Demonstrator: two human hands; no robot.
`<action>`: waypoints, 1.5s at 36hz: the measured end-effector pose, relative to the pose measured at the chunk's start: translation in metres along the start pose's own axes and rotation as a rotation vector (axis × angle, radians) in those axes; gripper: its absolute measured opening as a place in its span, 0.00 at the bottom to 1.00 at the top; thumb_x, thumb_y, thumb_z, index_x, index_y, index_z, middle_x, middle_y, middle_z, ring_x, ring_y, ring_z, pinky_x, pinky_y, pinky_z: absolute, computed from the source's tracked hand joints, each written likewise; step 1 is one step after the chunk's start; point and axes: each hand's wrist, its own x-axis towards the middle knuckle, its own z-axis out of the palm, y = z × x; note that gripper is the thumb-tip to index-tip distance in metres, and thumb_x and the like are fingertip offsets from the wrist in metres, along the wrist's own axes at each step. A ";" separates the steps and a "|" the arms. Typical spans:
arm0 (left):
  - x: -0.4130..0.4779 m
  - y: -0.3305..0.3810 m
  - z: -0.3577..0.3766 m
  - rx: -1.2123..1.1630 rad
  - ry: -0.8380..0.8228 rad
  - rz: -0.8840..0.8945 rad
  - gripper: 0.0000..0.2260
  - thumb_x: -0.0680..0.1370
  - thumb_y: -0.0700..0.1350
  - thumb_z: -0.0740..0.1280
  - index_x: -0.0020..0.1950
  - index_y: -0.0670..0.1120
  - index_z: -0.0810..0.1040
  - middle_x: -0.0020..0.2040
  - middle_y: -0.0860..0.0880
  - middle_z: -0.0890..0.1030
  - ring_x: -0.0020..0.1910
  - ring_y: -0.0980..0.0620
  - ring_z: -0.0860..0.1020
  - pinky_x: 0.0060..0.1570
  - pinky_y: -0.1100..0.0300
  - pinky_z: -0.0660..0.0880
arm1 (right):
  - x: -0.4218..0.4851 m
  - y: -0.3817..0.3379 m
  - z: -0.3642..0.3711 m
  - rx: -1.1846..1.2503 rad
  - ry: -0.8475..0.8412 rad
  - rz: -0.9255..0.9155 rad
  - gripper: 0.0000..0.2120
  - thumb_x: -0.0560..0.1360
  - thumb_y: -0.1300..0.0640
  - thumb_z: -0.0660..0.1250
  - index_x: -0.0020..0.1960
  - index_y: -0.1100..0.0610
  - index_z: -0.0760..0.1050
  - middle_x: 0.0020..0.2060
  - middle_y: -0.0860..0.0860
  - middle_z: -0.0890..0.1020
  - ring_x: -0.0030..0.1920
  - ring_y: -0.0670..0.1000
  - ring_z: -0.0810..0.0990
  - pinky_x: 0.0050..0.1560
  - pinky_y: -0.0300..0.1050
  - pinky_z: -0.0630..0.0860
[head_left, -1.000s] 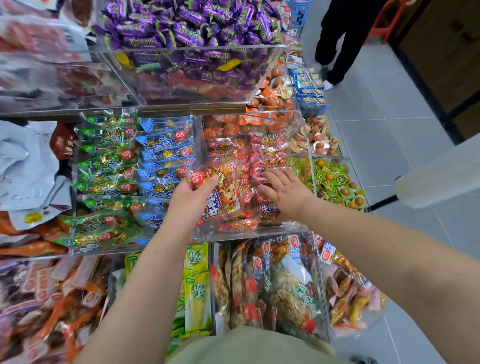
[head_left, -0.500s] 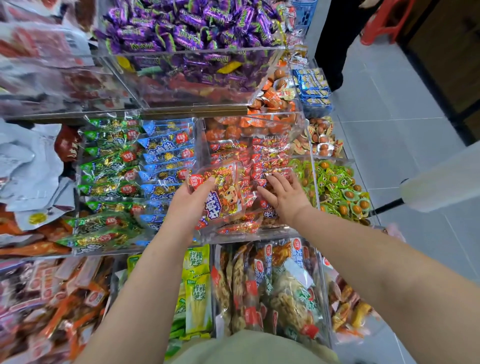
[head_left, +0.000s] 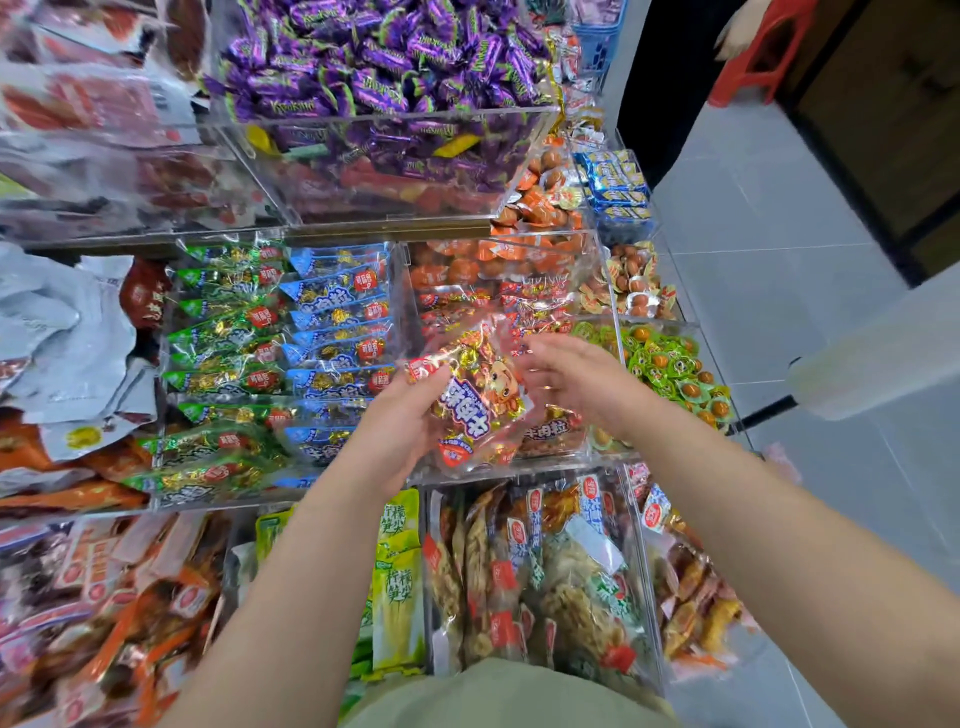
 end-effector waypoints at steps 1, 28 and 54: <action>0.001 -0.002 0.003 0.060 -0.023 -0.003 0.15 0.82 0.46 0.60 0.68 0.43 0.71 0.54 0.46 0.84 0.49 0.49 0.84 0.44 0.53 0.81 | -0.004 -0.001 0.002 -0.054 -0.049 -0.006 0.20 0.69 0.44 0.71 0.59 0.45 0.75 0.42 0.43 0.82 0.41 0.45 0.81 0.47 0.43 0.79; -0.004 0.005 0.013 0.713 -0.253 0.043 0.13 0.74 0.39 0.72 0.54 0.53 0.75 0.48 0.53 0.83 0.46 0.52 0.79 0.50 0.54 0.76 | -0.037 -0.022 0.008 -1.367 -0.028 -0.512 0.20 0.64 0.41 0.74 0.45 0.50 0.68 0.39 0.42 0.74 0.43 0.50 0.74 0.36 0.44 0.68; 0.043 -0.005 -0.042 1.742 0.553 0.145 0.46 0.73 0.72 0.52 0.79 0.44 0.43 0.79 0.39 0.44 0.78 0.41 0.42 0.73 0.41 0.39 | 0.020 0.039 0.004 -1.500 -0.223 0.088 0.12 0.75 0.55 0.65 0.58 0.56 0.75 0.52 0.53 0.79 0.50 0.54 0.77 0.50 0.48 0.77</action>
